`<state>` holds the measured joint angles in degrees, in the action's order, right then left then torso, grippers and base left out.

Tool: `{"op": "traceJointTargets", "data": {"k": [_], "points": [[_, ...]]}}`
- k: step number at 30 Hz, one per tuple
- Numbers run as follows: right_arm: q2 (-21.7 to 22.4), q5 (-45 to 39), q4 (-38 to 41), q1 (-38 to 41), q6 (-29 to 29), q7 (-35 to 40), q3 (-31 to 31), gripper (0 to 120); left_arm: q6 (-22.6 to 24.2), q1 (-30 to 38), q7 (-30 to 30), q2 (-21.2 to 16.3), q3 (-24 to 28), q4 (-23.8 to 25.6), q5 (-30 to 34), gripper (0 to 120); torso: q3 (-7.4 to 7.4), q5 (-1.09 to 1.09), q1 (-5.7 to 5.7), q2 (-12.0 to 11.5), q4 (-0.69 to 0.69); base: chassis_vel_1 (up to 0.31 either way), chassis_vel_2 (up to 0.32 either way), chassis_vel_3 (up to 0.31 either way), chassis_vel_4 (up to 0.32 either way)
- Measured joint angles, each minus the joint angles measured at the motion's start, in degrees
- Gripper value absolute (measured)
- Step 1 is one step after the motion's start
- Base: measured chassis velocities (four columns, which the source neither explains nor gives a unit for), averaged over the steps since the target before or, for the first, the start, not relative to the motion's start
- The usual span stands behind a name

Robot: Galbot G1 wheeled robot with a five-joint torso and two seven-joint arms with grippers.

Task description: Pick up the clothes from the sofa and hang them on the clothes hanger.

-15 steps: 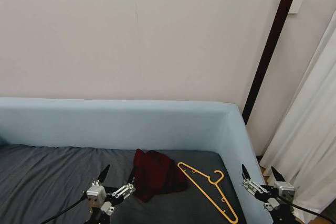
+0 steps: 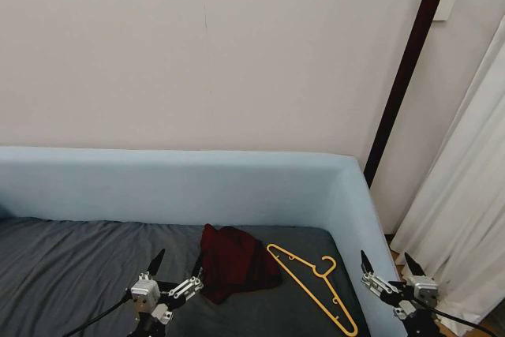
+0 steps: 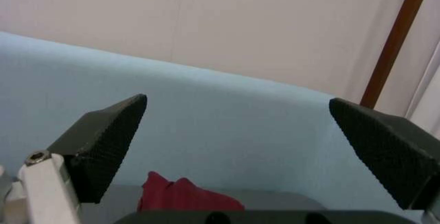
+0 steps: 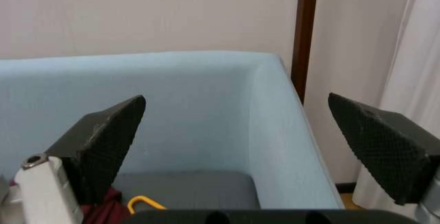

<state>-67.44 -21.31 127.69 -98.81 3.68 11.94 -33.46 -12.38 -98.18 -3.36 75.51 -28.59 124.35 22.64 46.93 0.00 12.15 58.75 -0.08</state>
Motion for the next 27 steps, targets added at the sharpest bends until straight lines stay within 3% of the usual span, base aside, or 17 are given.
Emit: {"op": "traceJointTargets", "data": {"k": [17,23,27], "points": [[2.6,-8.6,-0.7,2.3,0.0,0.3,0.9,100,-0.6,-2.1,0.5,0.4,-0.8,1.4,-1.1,100,0.00,0.00,0.00,0.0,-0.01,0.000,0.000,0.000,0.000],[5.2,-12.3,-4.5,8.0,0.4,0.1,3.6,100,-2.0,-3.8,1.5,1.4,-2.1,1.8,-3.1,100,0.00,0.00,0.00,0.0,-0.01,0.000,0.000,0.000,0.000],[6.3,-17.3,-8.9,15.5,-1.2,2.2,9.1,100,-4.7,-5.1,2.6,3.1,-3.7,0.6,-6.3,100,0.01,0.00,0.00,0.0,0.01,0.000,0.000,0.000,0.000]]}}
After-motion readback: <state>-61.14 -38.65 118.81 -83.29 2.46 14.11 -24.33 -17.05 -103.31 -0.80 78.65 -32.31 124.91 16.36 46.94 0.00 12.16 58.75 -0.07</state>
